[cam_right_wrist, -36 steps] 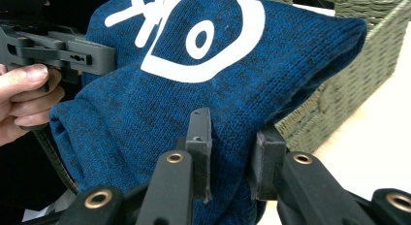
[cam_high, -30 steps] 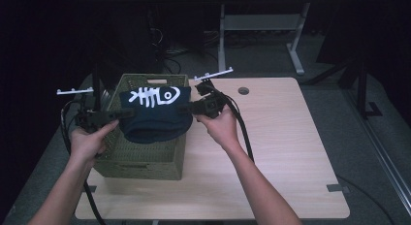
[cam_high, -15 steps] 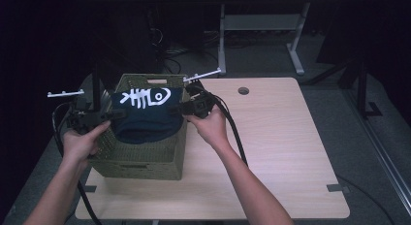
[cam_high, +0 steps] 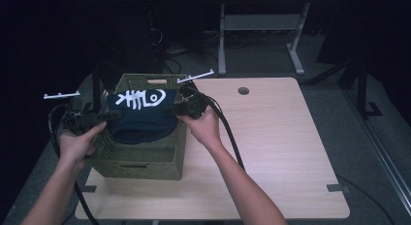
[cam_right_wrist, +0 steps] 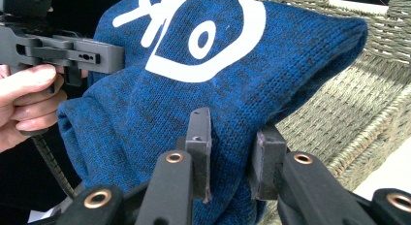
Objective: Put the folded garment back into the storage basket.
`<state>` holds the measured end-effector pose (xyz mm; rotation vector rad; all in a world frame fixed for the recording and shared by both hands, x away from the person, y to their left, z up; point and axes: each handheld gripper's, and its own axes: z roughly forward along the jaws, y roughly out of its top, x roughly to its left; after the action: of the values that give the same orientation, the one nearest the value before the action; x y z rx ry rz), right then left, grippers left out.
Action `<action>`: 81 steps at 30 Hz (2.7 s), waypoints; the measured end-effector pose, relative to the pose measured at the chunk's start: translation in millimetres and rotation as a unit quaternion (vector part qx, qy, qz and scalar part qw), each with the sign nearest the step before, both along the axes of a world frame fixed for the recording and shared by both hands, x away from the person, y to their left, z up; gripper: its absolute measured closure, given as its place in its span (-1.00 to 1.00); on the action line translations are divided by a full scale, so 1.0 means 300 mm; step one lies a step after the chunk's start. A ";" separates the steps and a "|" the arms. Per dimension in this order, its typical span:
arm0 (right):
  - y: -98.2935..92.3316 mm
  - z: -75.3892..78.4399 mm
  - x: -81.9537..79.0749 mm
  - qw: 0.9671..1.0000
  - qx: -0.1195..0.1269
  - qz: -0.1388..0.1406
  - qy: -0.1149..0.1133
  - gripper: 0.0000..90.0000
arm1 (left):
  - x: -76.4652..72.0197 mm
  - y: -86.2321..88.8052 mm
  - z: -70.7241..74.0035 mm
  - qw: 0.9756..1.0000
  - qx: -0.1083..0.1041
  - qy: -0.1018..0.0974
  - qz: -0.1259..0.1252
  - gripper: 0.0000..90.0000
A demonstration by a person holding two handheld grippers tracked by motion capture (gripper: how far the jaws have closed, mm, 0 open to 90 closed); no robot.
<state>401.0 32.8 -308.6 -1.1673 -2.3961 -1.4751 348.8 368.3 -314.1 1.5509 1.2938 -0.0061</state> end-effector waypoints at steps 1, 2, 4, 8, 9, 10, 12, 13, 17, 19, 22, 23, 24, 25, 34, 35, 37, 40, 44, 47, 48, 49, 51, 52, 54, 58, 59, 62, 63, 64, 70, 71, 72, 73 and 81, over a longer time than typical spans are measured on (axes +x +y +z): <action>0.004 -0.002 0.000 1.000 0.000 -0.001 0.002 0.63 | 0.000 0.003 -0.002 1.000 0.000 0.000 0.001 0.58; 0.008 -0.005 0.002 1.000 0.001 0.000 0.002 0.63 | 0.000 0.006 -0.005 1.000 0.000 0.001 0.002 0.58; 0.014 -0.010 0.004 1.000 -0.001 0.000 0.003 0.63 | 0.001 0.014 -0.010 1.000 0.000 0.003 0.004 0.58; 0.029 -0.021 0.009 1.000 -0.002 0.001 0.007 0.63 | 0.006 0.026 -0.024 1.000 0.001 0.008 0.006 0.58; 0.032 -0.024 0.011 1.000 -0.003 0.002 0.006 0.63 | 0.007 0.029 -0.028 1.000 0.001 0.009 0.007 0.58; 0.035 -0.027 0.012 1.000 -0.003 0.002 0.009 0.63 | 0.008 0.032 -0.033 1.000 -0.001 0.010 0.008 0.58; 0.041 -0.034 0.016 1.000 -0.004 0.002 0.011 0.63 | 0.010 0.036 -0.039 1.000 0.000 0.012 0.010 0.58; 0.045 -0.038 0.018 1.000 -0.005 0.003 0.010 0.63 | 0.011 0.039 -0.043 1.000 0.000 0.012 0.010 0.58; 0.055 -0.052 0.024 1.000 -0.006 0.001 0.015 0.63 | 0.016 0.046 -0.056 1.000 0.001 0.016 0.012 0.58; 0.063 -0.060 0.029 1.000 -0.006 0.000 0.017 0.63 | 0.019 0.050 -0.063 1.000 0.000 0.017 0.015 0.57; 0.068 -0.067 0.033 1.000 -0.007 0.002 0.017 0.63 | 0.023 0.059 -0.072 1.000 0.001 0.021 0.016 0.57; 0.072 -0.071 0.035 1.000 -0.006 0.002 0.016 0.63 | 0.025 0.063 -0.075 1.000 0.001 0.021 0.017 0.57; 0.075 -0.074 0.036 1.000 -0.006 0.002 0.017 0.63 | 0.025 0.066 -0.078 1.000 0.002 0.021 0.018 0.56; 0.079 -0.077 0.038 1.000 -0.006 0.001 0.017 0.63 | 0.026 0.068 -0.081 1.000 0.004 0.022 0.017 0.56; 0.101 -0.121 0.049 1.000 -0.012 -0.006 0.028 0.62 | 0.040 0.074 -0.120 0.999 0.011 0.039 0.023 0.50; 0.102 -0.128 0.051 0.999 -0.014 -0.007 0.031 0.62 | 0.041 0.073 -0.123 0.999 0.011 0.040 0.023 0.50; 0.102 -0.137 0.053 0.999 -0.016 -0.009 0.033 0.62 | 0.045 0.070 -0.129 0.999 0.016 0.043 0.022 0.50; 0.101 -0.150 0.055 0.999 -0.018 -0.011 0.037 0.62 | 0.051 0.063 -0.134 0.999 0.021 0.046 0.021 0.49; 0.100 -0.163 0.058 0.999 -0.024 -0.014 0.039 0.61 | 0.058 0.055 -0.141 0.998 0.028 0.049 0.019 0.49; 0.099 -0.169 0.059 0.999 -0.026 -0.016 0.040 0.60 | 0.065 0.053 -0.148 0.998 0.032 0.054 0.018 0.47; 0.101 -0.172 0.058 0.999 -0.029 -0.016 0.040 0.59 | 0.066 0.053 -0.149 0.998 0.034 0.055 0.017 0.47; 0.101 -0.174 0.057 0.999 -0.031 -0.016 0.039 0.59 | 0.068 0.051 -0.152 0.998 0.033 0.055 0.019 0.47; 0.104 -0.180 0.056 0.999 -0.036 -0.016 0.038 0.58 | 0.070 0.050 -0.156 0.998 0.037 0.057 0.017 0.47; 0.104 -0.185 0.056 0.998 -0.037 -0.017 0.037 0.58 | 0.071 0.048 -0.157 0.997 0.039 0.057 0.017 0.47; 0.105 -0.192 0.056 0.998 -0.041 -0.016 0.038 0.58 | 0.073 0.047 -0.160 0.997 0.043 0.060 0.017 0.47; 0.107 -0.201 0.054 0.998 -0.048 -0.019 0.035 0.57 | 0.076 0.045 -0.164 0.997 0.048 0.061 0.014 0.47; 0.107 -0.202 0.054 0.998 -0.048 -0.019 0.035 0.57 | 0.077 0.045 -0.165 0.997 0.049 0.061 0.014 0.47; 0.106 -0.207 0.053 0.998 -0.051 -0.020 0.034 0.56 | 0.079 0.039 -0.167 0.997 0.050 0.063 0.015 0.46; 0.105 -0.208 0.053 0.998 -0.053 -0.020 0.033 0.56 | 0.079 0.037 -0.167 0.997 0.051 0.063 0.015 0.46; 0.105 -0.209 0.052 0.998 -0.055 -0.021 0.033 0.56 | 0.080 0.037 -0.167 0.996 0.054 0.063 0.014 0.46; 0.107 -0.217 0.047 0.997 -0.068 -0.023 0.025 0.54 | 0.085 0.027 -0.173 0.995 0.067 0.066 0.013 0.44; 0.108 -0.218 0.046 0.997 -0.070 -0.023 0.024 0.54 | 0.086 0.028 -0.173 0.996 0.066 0.066 0.012 0.44; 0.108 -0.220 0.045 0.997 -0.072 -0.024 0.023 0.54 | 0.086 0.027 -0.173 0.996 0.066 0.066 0.013 0.44; 0.108 -0.221 0.045 0.997 -0.072 -0.025 0.023 0.54 | 0.086 0.027 -0.173 0.995 0.068 0.066 0.012 0.44; 0.109 -0.219 0.041 0.996 -0.082 -0.028 0.018 0.50 | 0.091 0.019 -0.170 0.995 0.075 0.064 0.013 0.38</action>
<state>413.4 65.4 -374.4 -1.2935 -2.5192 -1.2797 376.0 374.1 -365.0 1.6835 1.4435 0.0093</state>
